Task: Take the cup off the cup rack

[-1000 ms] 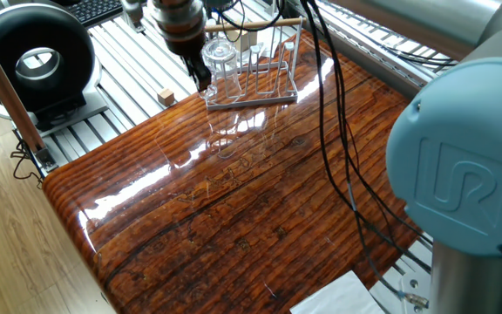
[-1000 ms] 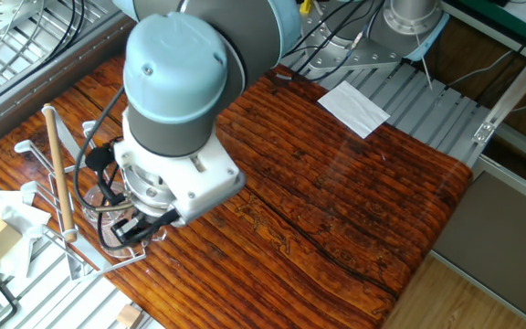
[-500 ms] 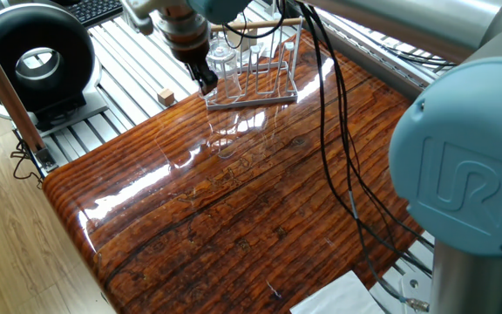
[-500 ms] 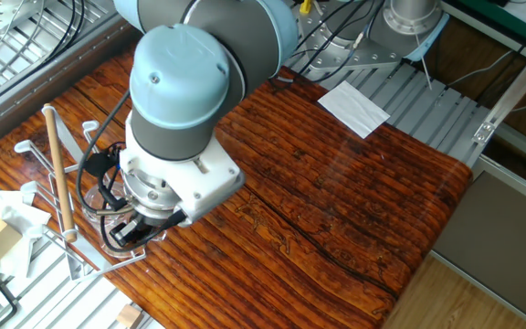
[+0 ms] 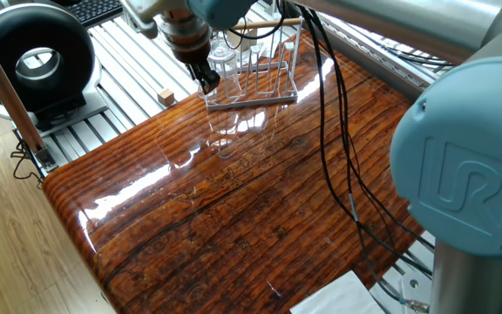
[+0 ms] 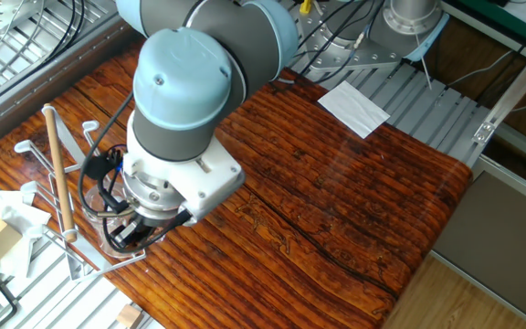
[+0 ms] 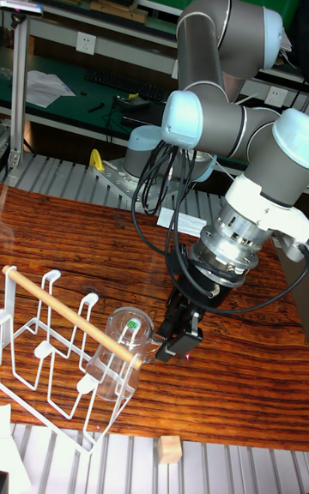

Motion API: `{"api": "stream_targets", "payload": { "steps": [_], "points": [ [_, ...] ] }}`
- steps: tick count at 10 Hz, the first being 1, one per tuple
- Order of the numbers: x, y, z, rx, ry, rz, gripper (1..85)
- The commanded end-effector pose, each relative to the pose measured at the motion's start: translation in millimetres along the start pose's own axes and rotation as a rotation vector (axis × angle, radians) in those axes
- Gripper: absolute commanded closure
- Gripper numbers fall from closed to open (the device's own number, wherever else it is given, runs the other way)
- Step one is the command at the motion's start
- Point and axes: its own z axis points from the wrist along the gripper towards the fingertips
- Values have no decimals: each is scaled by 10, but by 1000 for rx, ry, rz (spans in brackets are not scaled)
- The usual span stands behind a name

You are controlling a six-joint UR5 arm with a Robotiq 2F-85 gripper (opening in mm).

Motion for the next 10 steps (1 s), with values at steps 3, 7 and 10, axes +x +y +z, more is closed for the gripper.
{"api": "stream_targets", "payload": {
  "steps": [3, 7, 10],
  "points": [
    [-20, -21, 45, 17, -11, -9, 450],
    [-8, -23, 85, 19, -26, -20, 630],
    [17, -102, 49, 29, -27, -35, 843]
  ]
}}
